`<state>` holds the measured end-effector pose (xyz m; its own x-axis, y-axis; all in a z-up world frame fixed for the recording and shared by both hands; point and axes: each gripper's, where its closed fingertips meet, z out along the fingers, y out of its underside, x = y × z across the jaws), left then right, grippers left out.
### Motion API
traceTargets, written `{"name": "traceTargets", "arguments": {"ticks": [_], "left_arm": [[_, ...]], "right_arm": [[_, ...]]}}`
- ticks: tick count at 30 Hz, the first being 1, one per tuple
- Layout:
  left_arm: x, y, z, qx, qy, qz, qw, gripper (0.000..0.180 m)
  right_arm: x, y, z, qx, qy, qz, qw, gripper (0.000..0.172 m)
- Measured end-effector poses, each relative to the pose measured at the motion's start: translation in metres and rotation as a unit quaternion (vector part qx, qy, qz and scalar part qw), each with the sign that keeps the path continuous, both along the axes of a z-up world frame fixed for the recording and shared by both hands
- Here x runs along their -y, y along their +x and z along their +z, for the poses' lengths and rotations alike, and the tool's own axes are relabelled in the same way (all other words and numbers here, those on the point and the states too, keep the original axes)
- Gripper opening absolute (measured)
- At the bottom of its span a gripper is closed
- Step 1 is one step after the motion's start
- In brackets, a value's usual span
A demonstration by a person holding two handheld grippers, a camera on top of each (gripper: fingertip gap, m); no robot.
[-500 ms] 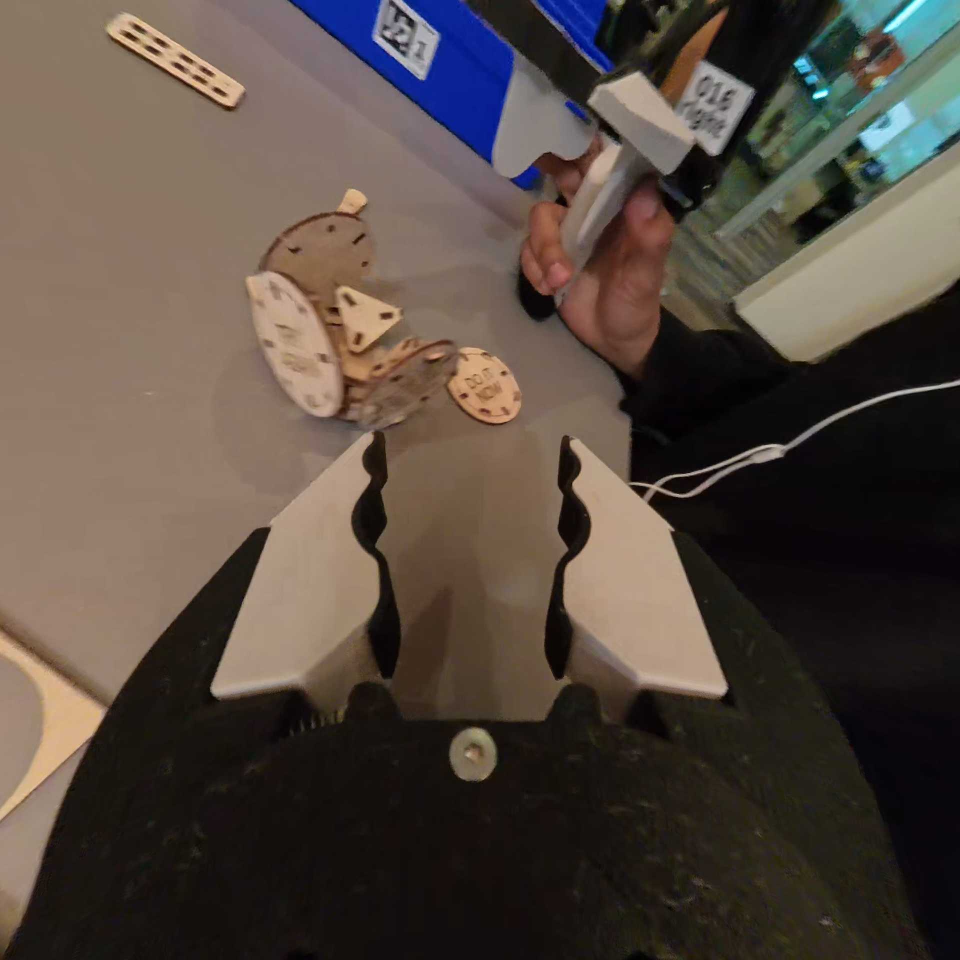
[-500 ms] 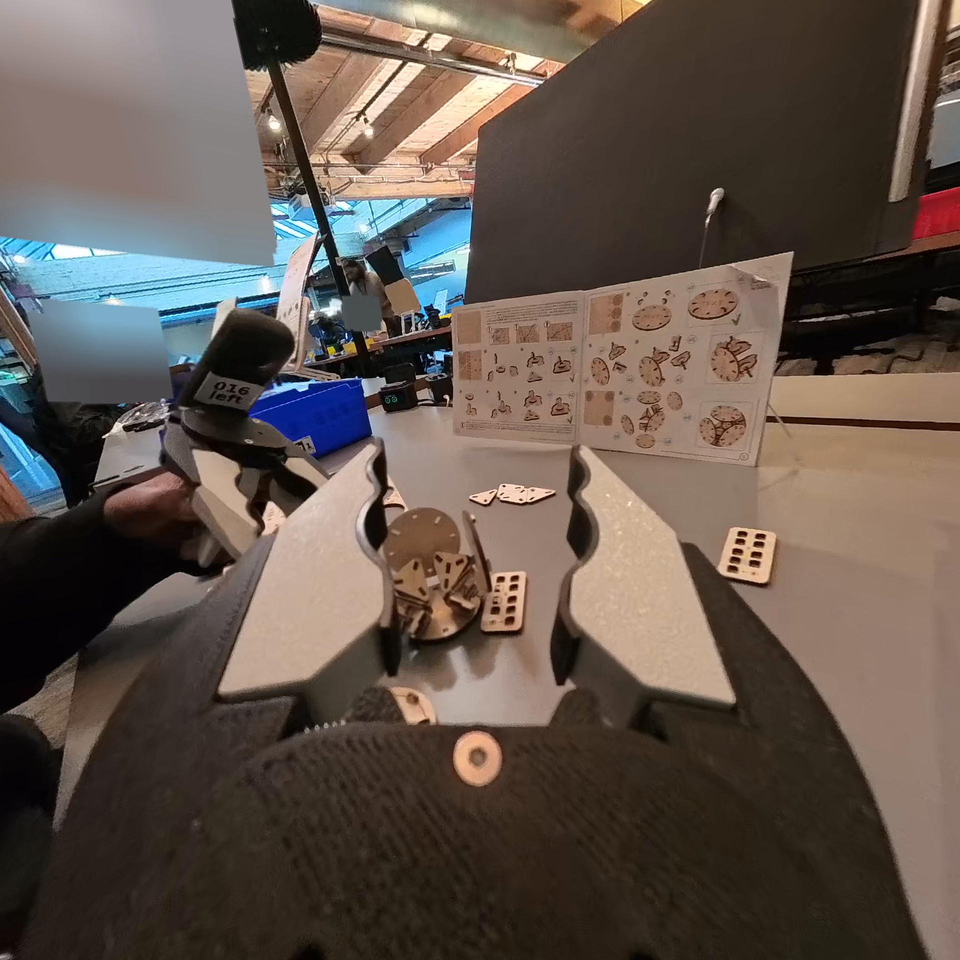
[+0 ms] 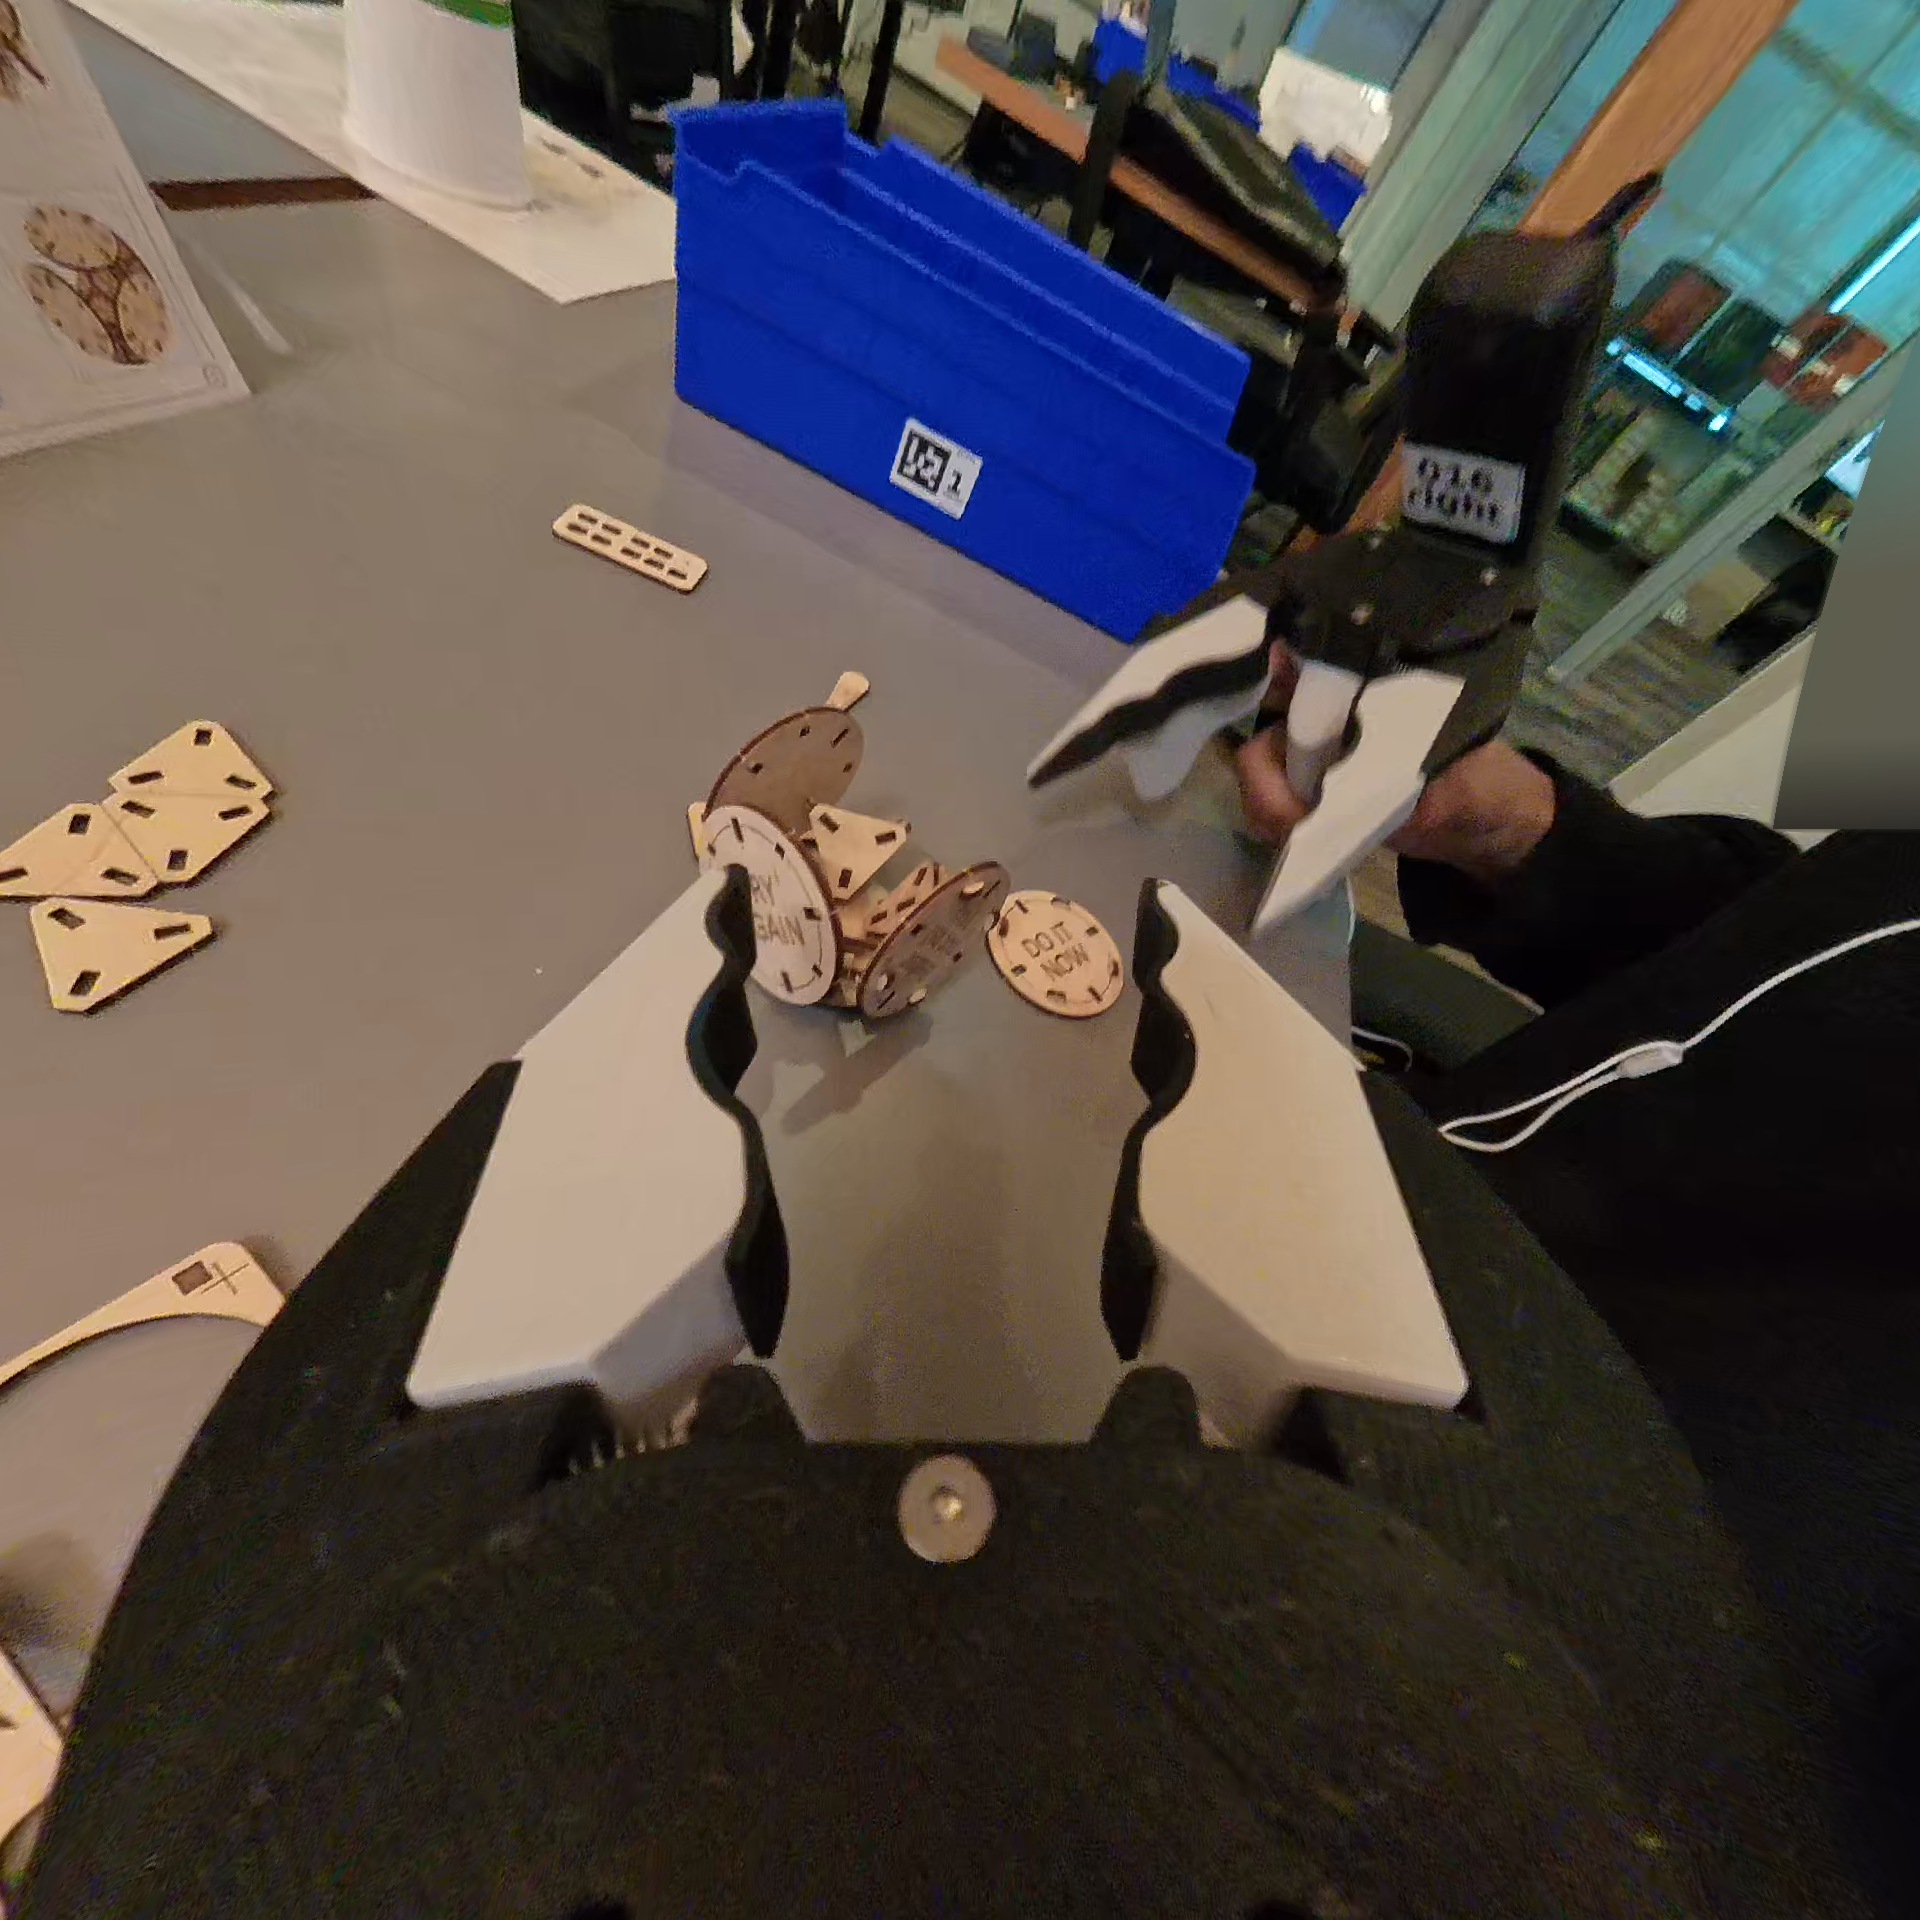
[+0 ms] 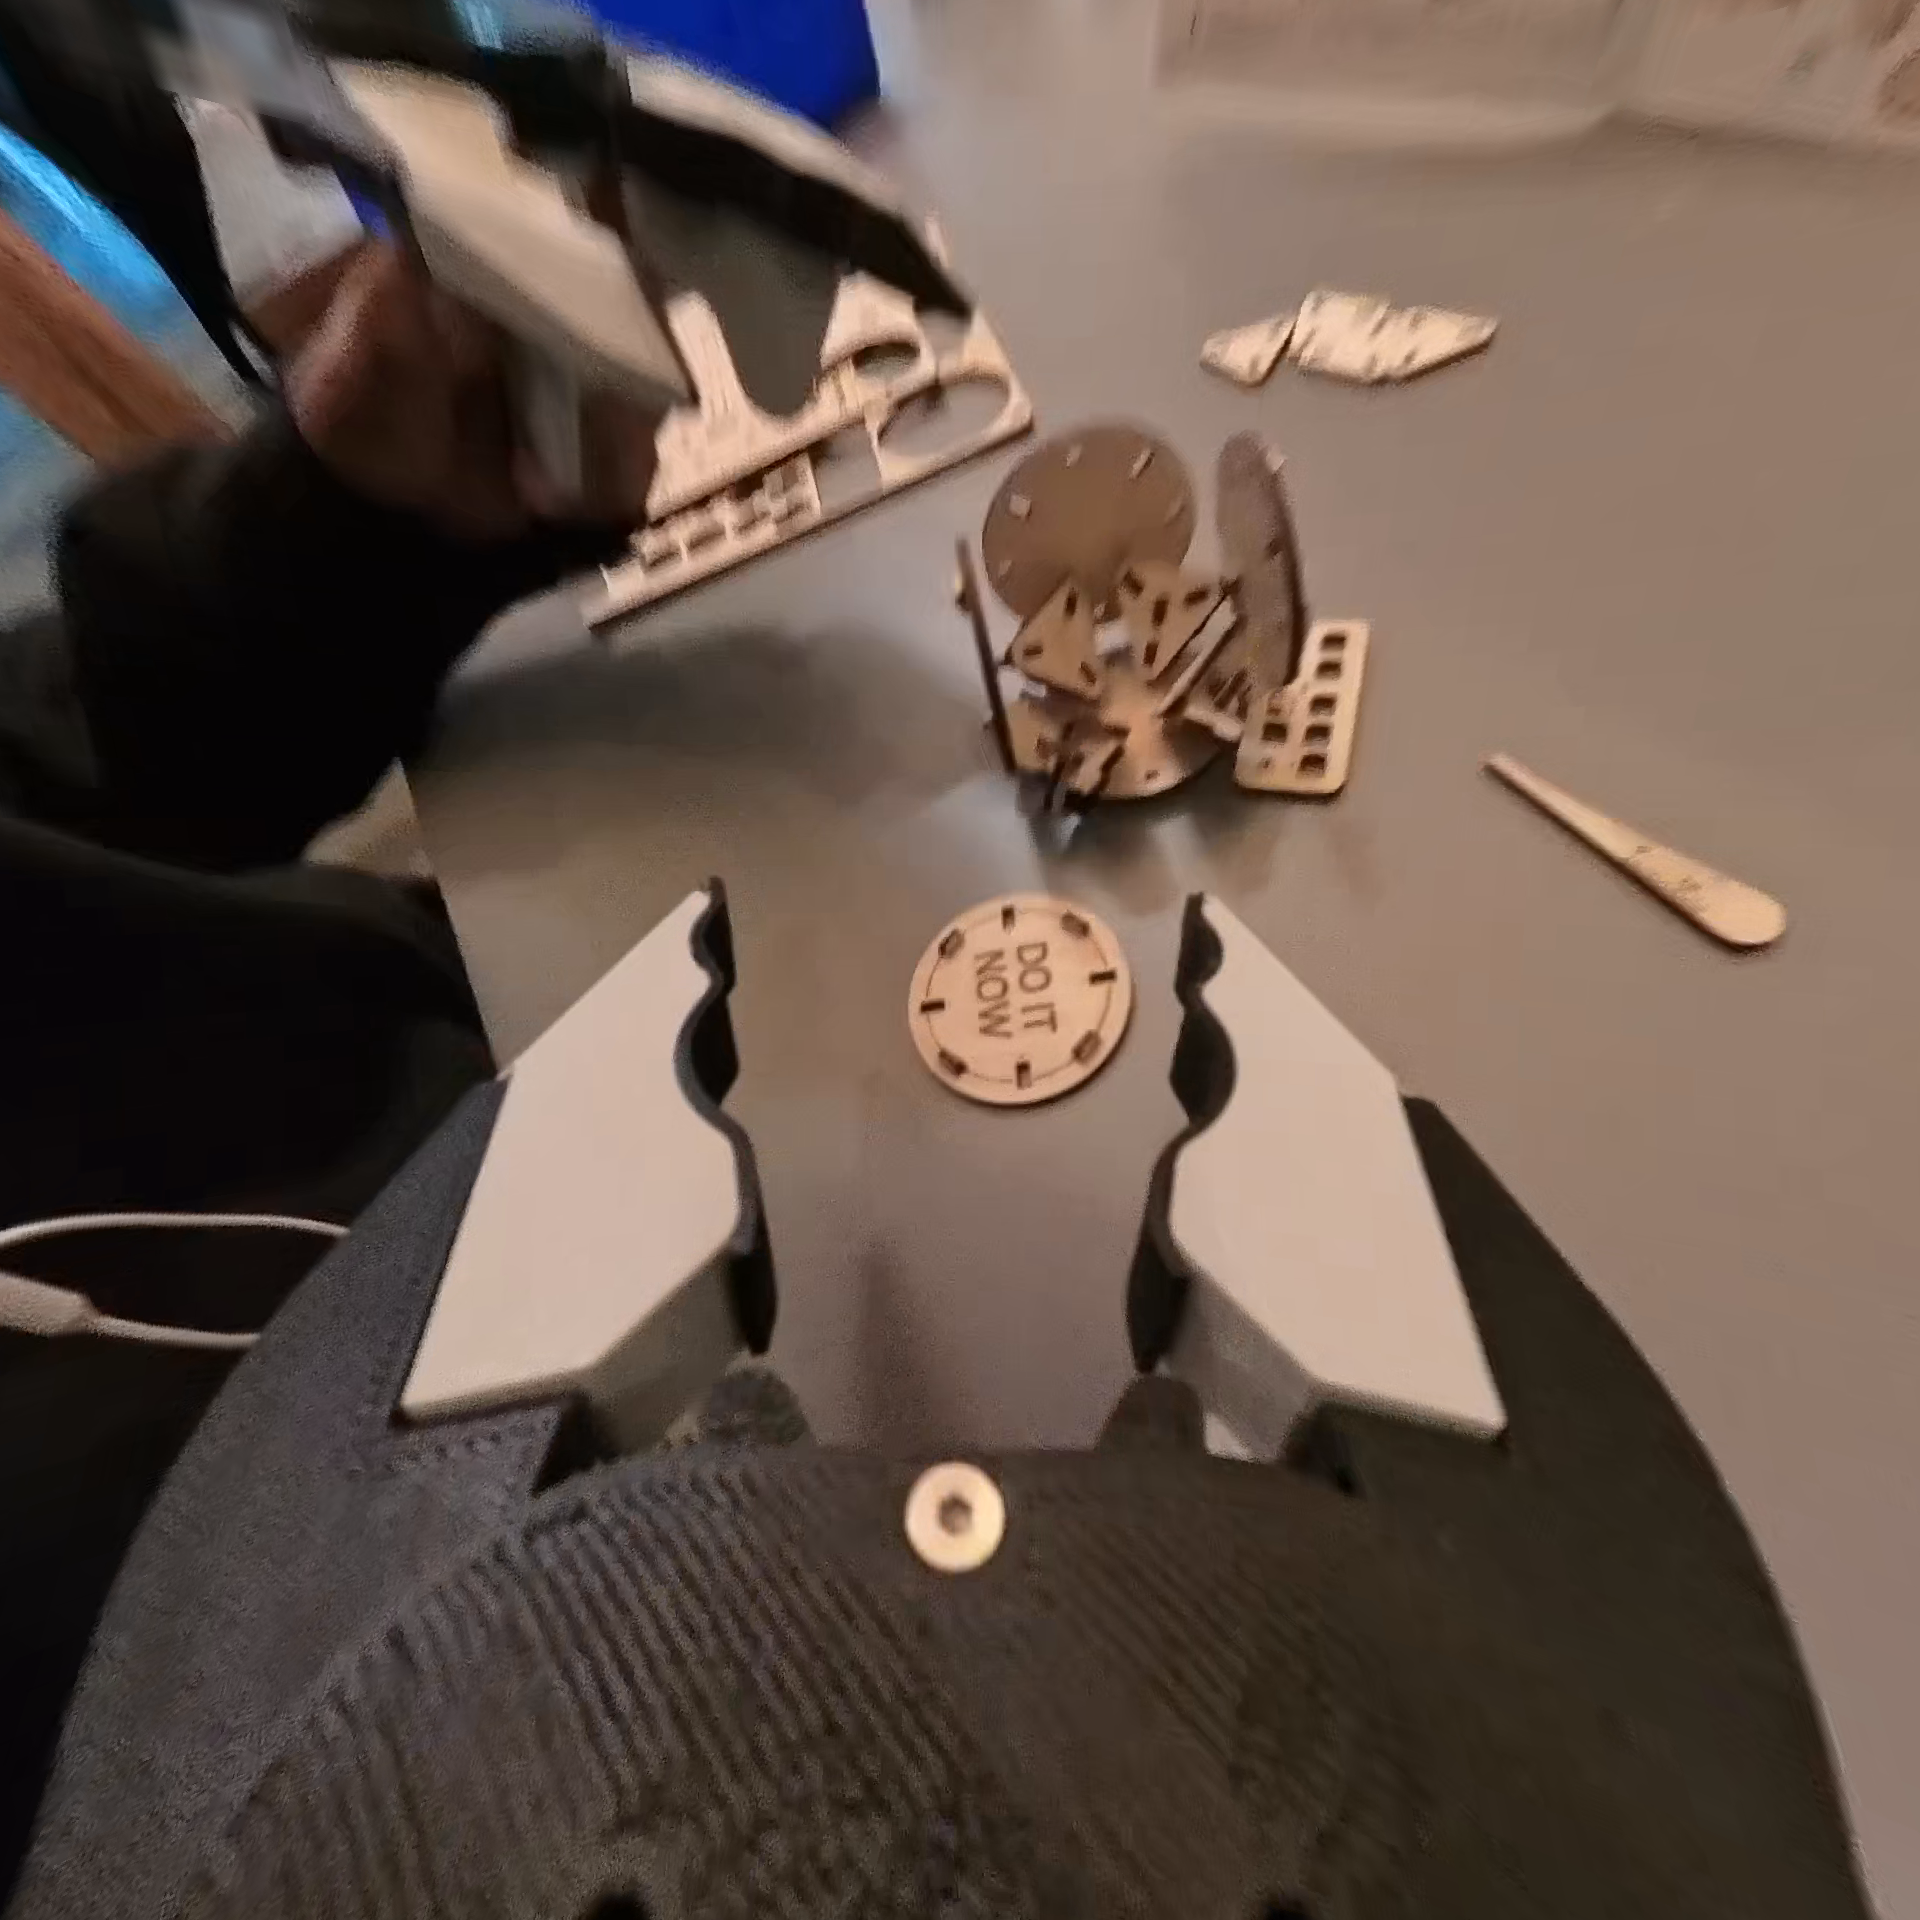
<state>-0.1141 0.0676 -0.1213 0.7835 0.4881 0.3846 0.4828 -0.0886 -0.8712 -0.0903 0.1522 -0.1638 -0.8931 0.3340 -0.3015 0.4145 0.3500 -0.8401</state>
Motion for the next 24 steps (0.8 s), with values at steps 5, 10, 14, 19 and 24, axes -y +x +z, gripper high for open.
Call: {"name": "traceTargets", "arguments": {"ticks": [5, 10, 14, 19, 24], "left_arm": [[-0.003, 0.004, 0.007, -0.007, 0.028, 0.006, 1.000, 0.066], [-0.006, 0.014, 0.010, -0.007, 0.054, 0.003, 0.998, 0.062], [-0.006, 0.018, 0.010, -0.024, 0.052, 0.025, 0.998, 0.055], [-0.021, 0.031, 0.008, -0.033, 0.047, 0.018, 0.998, 0.049], [-0.036, 0.041, 0.002, -0.006, 0.062, -0.008, 0.998, 0.047]], "right_arm": [[0.005, 0.006, -0.036, -0.056, 0.129, 0.017, 0.990, 0.089], [0.004, -0.001, -0.047, -0.071, 0.165, 0.008, 0.984, 0.070], [0.001, 0.000, -0.046, -0.059, 0.160, 0.018, 0.985, 0.032], [-0.001, 0.002, -0.038, -0.066, 0.141, 0.021, 0.988, 0.031], [0.005, 0.012, -0.028, -0.061, 0.107, 0.042, 0.992, 0.063]]}}
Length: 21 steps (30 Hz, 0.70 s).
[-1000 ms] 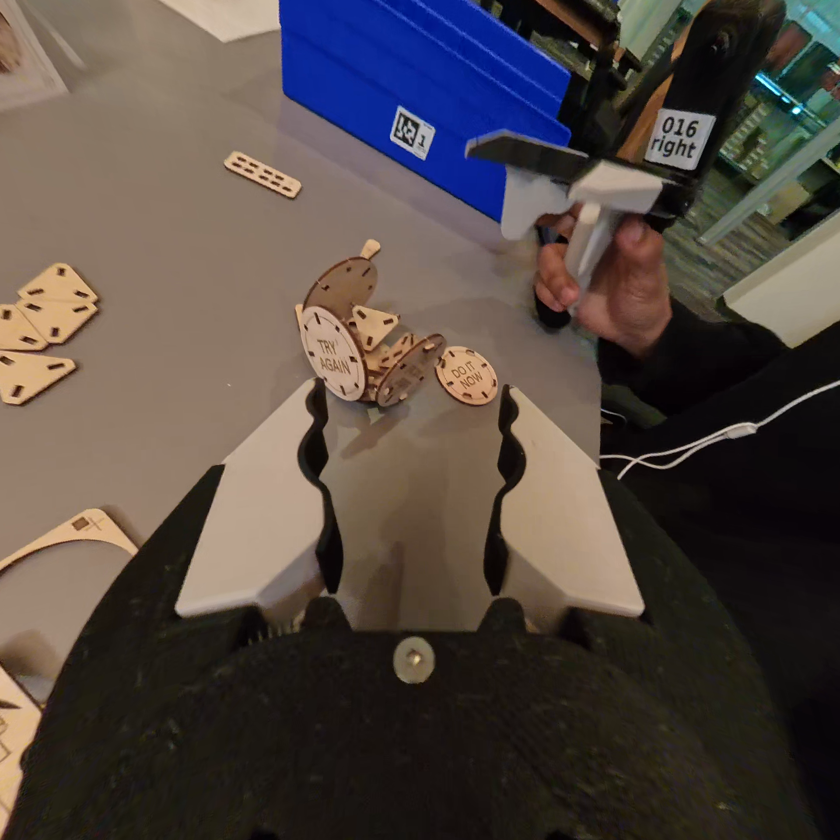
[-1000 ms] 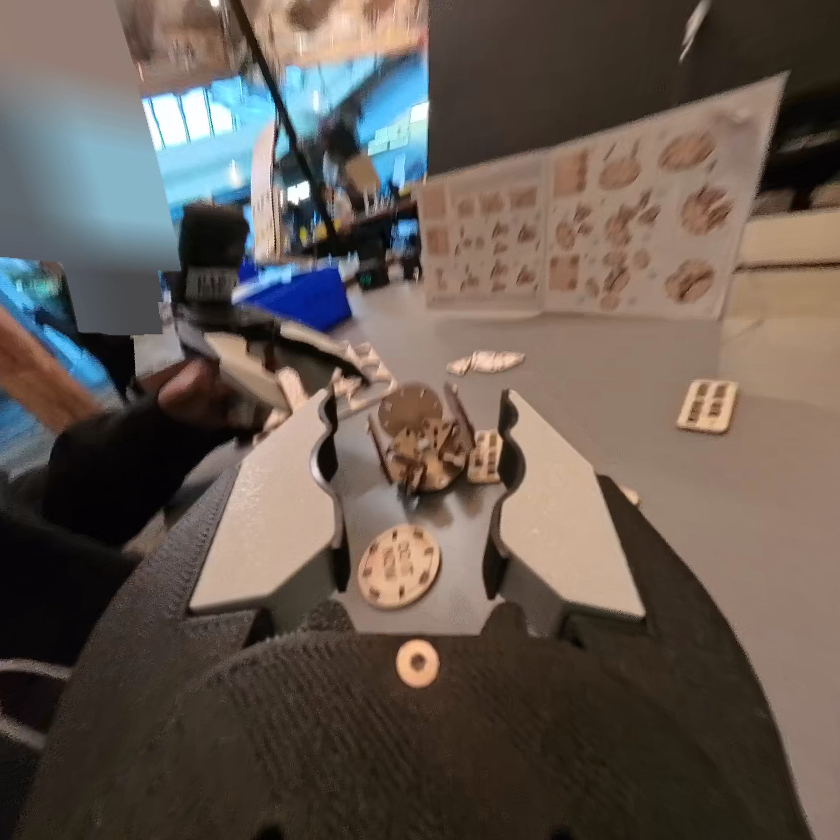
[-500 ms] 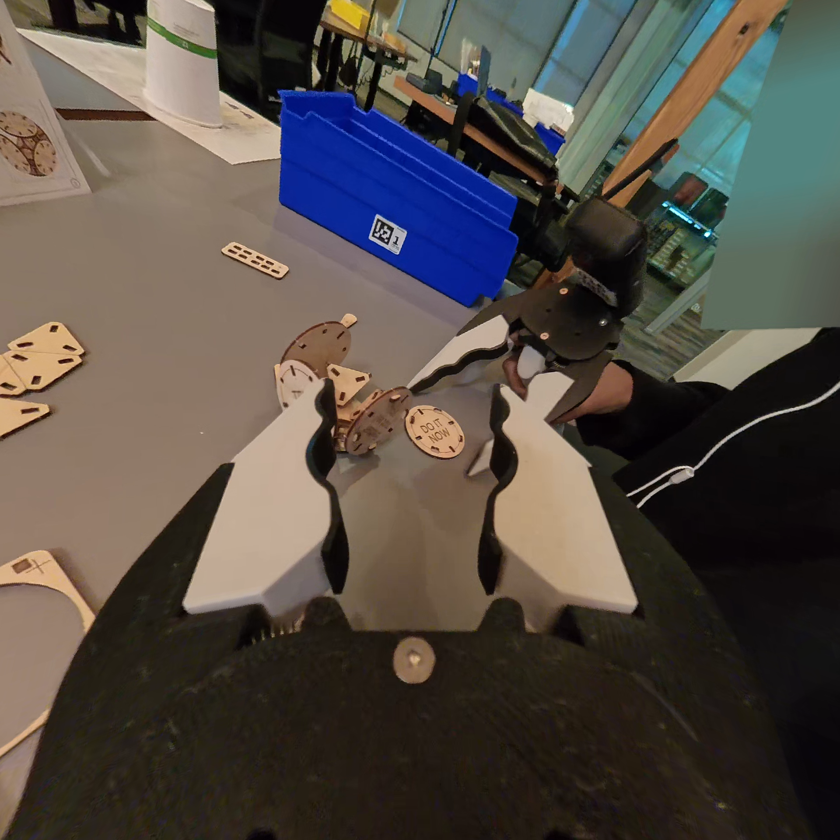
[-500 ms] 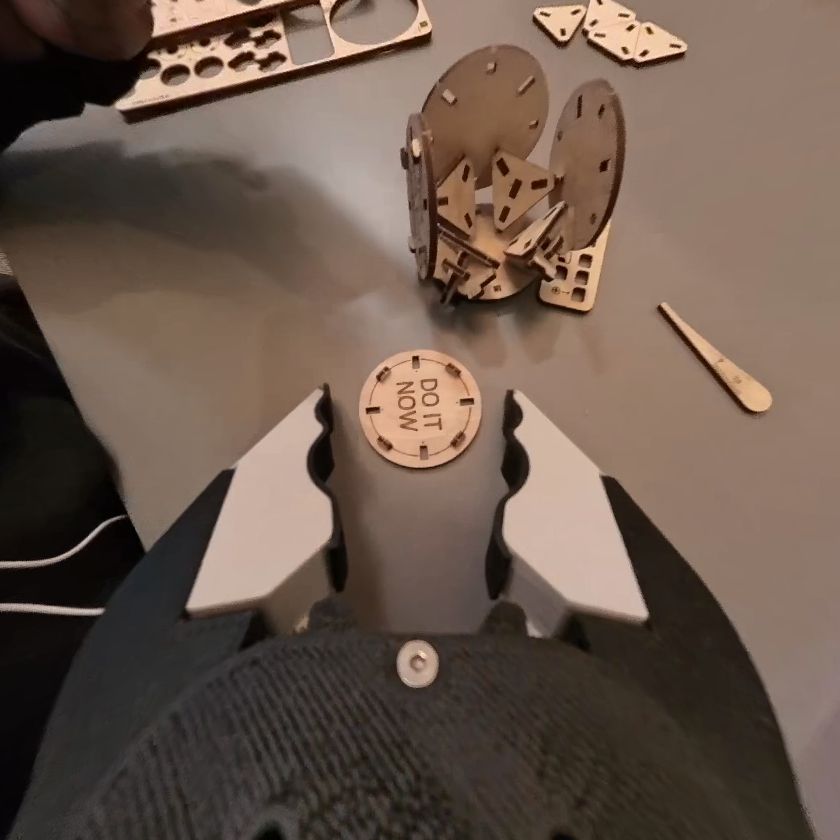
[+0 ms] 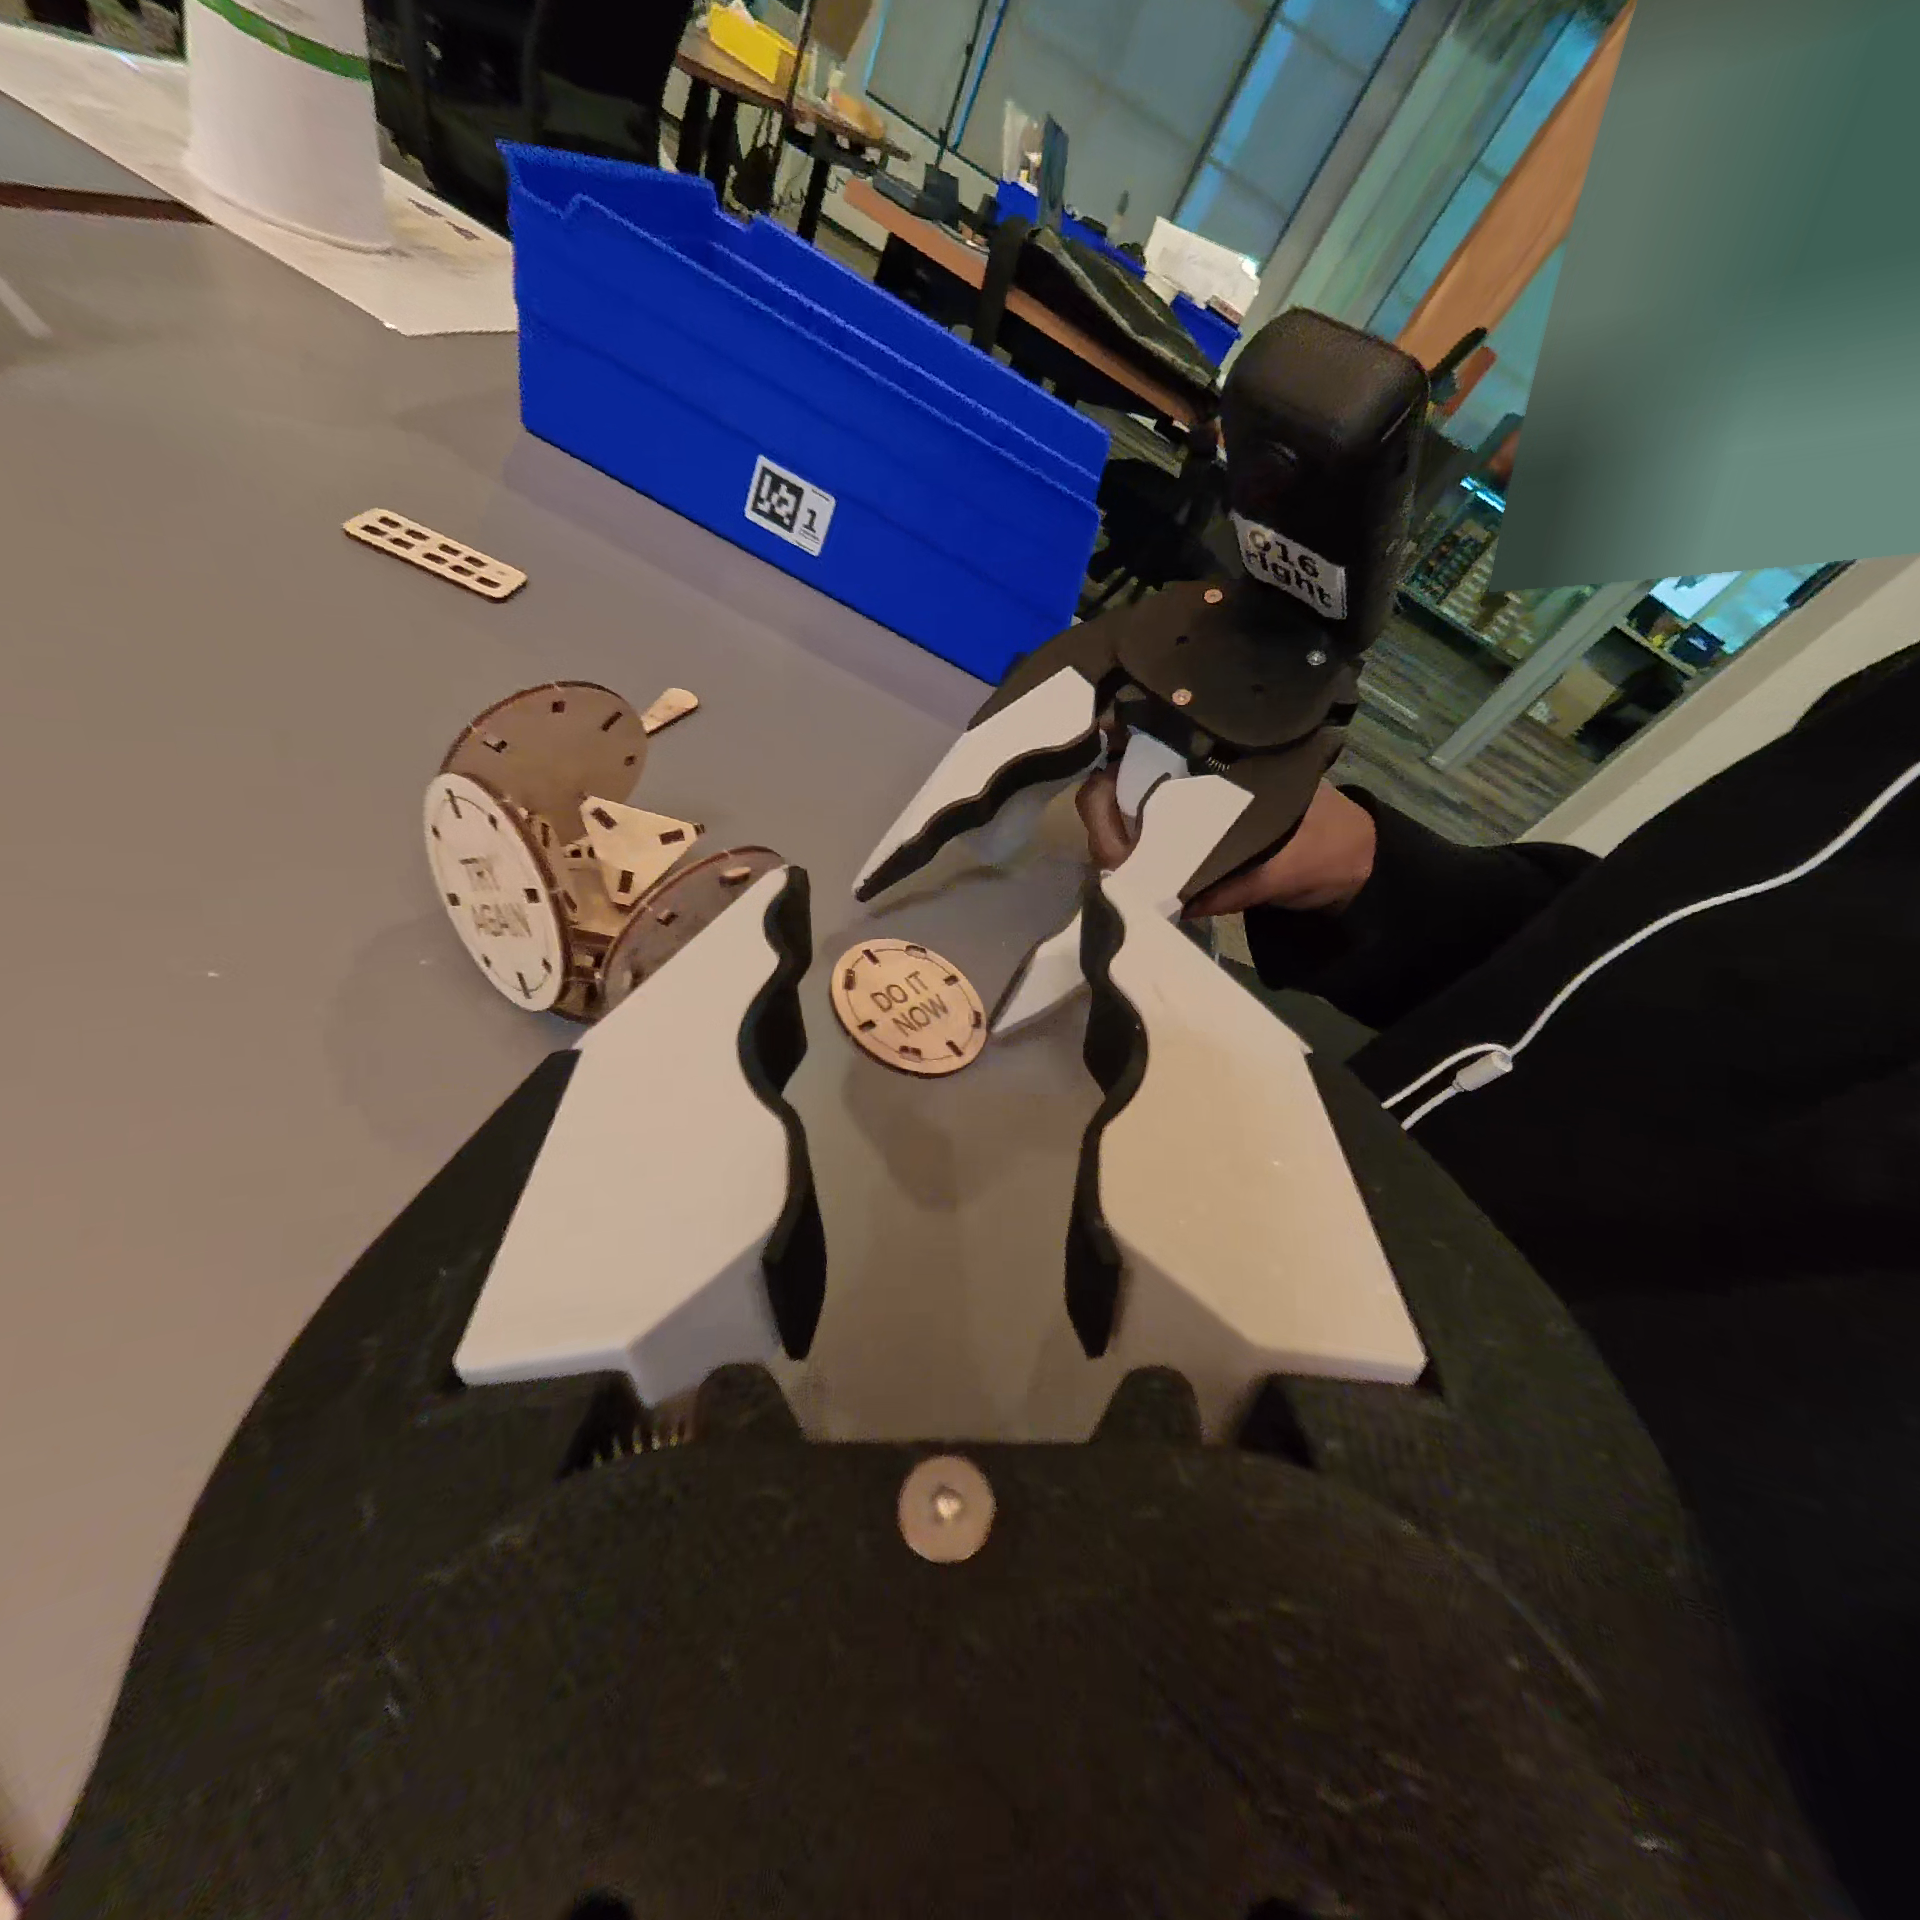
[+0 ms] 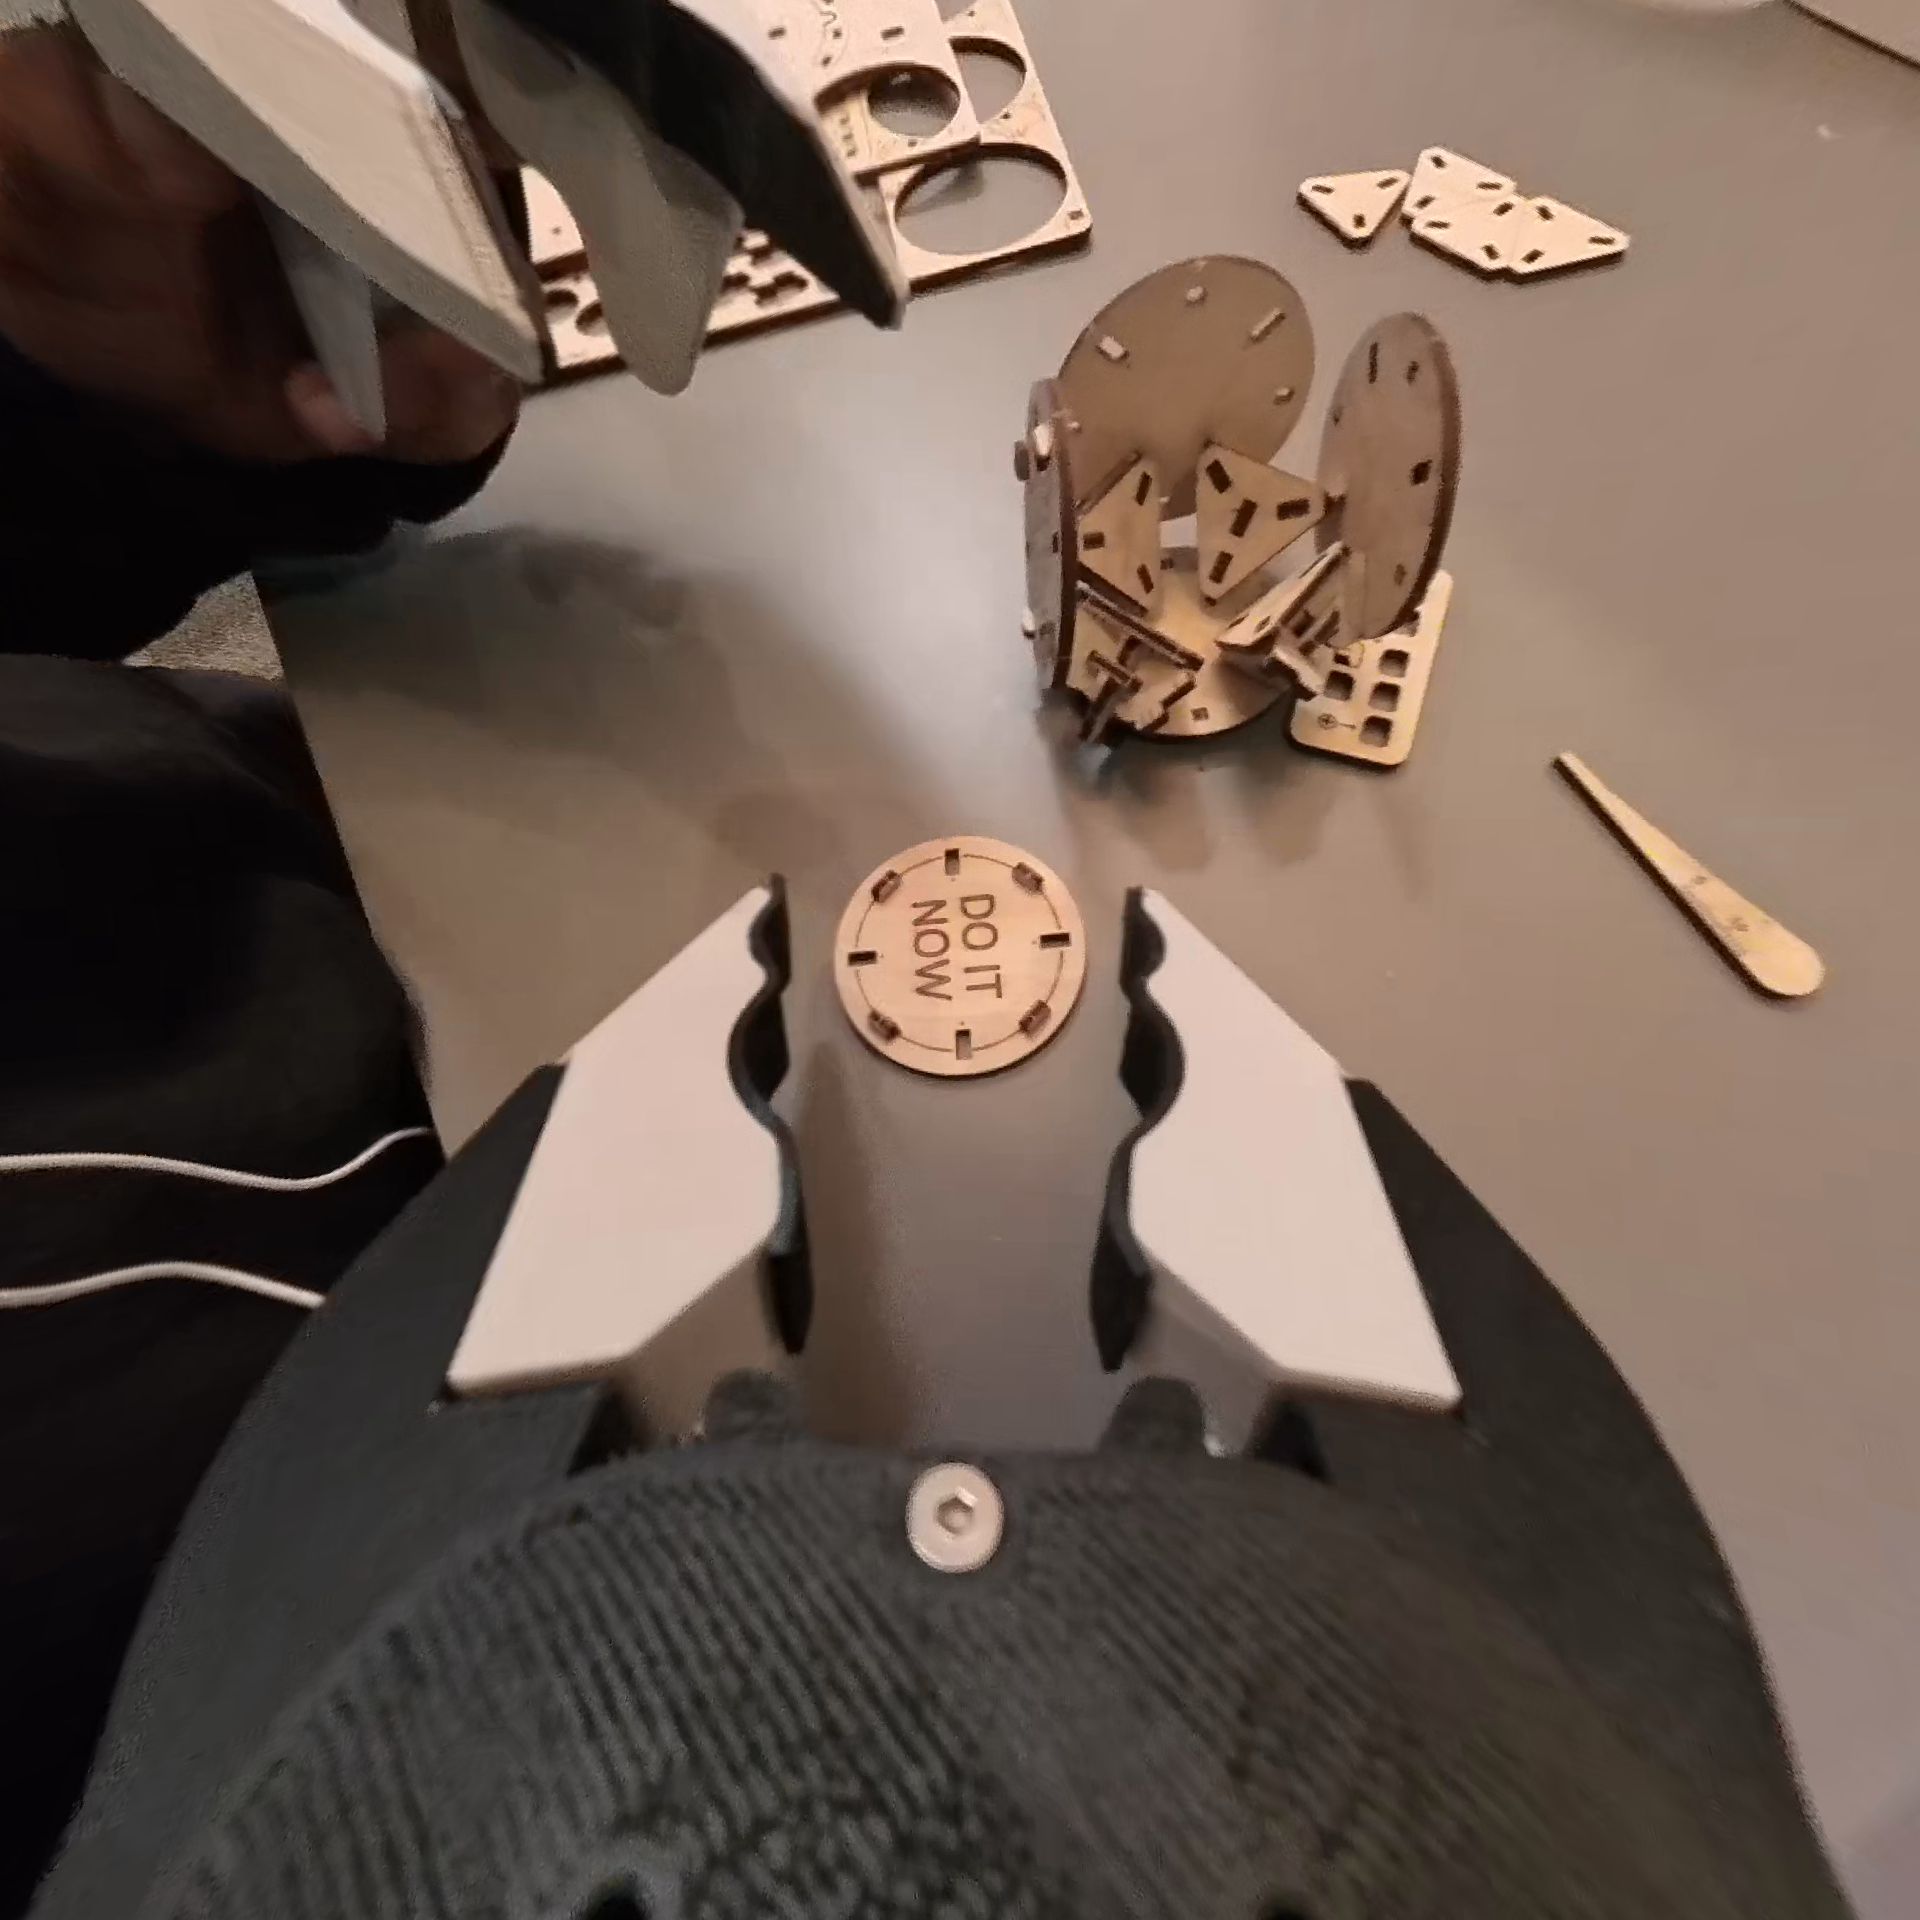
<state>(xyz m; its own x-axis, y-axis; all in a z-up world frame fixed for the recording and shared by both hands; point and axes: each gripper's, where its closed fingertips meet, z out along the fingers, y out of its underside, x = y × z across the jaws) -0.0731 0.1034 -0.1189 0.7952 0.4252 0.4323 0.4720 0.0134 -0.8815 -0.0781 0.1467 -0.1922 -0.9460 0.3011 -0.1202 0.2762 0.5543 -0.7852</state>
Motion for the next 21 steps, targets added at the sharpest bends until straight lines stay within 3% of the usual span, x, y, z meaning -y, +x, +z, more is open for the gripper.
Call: {"name": "traceTargets", "arguments": {"ticks": [4, 8, 11, 15, 21], "left_arm": [[-0.007, 0.004, -0.002, 0.003, 0.004, -0.012, 1.000, 0.047], [-0.008, 0.006, 0.002, -0.003, 0.007, -0.015, 1.000, 0.047], [-0.007, 0.007, 0.003, -0.006, 0.006, -0.014, 1.000, 0.047], [-0.007, 0.008, 0.004, -0.008, 0.009, -0.014, 1.000, 0.048], [-0.009, 0.009, 0.000, -0.009, -0.003, -0.014, 1.000, 0.048]], "right_arm": [[-0.002, 0.003, -0.016, -0.003, 0.035, 0.006, 0.999, 0.072], [0.003, 0.006, -0.015, 0.013, 0.020, 0.012, 1.000, 0.070], [-0.001, 0.000, -0.017, -0.008, 0.037, 0.004, 0.999, 0.035], [-0.003, 0.001, -0.016, -0.024, 0.045, 0.015, 0.999, 0.017], [0.004, 0.013, -0.006, -0.008, 0.007, 0.042, 0.999, 0.067]]}}
